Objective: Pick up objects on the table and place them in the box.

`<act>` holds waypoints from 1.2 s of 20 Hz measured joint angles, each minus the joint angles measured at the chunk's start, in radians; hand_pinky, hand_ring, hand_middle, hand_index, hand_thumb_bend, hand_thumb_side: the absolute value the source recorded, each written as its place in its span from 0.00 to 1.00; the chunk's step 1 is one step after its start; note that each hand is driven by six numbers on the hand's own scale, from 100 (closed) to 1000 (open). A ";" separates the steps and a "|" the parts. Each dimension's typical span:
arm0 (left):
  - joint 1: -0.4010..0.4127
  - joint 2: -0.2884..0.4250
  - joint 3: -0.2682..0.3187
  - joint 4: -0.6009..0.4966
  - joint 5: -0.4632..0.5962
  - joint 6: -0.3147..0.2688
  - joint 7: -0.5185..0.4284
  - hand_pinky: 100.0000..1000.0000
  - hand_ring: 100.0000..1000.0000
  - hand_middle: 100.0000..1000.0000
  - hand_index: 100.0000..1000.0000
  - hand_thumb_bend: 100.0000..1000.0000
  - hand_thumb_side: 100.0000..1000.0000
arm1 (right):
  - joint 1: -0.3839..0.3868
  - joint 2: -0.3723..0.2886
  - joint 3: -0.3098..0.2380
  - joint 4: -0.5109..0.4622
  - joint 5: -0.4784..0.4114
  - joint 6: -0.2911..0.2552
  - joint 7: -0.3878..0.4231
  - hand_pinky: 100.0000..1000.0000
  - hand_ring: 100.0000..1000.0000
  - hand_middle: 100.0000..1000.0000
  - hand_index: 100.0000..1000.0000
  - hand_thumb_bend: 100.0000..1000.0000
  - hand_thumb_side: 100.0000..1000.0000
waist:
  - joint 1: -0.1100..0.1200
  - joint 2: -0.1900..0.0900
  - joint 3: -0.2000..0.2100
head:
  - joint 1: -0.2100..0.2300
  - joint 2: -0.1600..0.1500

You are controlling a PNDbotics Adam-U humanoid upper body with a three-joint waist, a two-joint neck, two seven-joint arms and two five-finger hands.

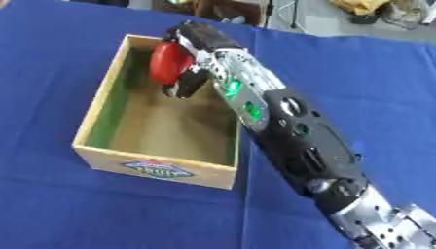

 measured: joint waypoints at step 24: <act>0.002 0.000 0.000 0.000 0.001 -0.003 -0.001 0.43 0.50 0.60 0.82 0.00 0.89 | -0.026 -0.021 -0.018 -0.096 0.108 -0.042 0.155 0.68 0.79 0.80 0.91 0.24 0.64 | 0.003 -0.003 -0.015 | -0.005 0.000</act>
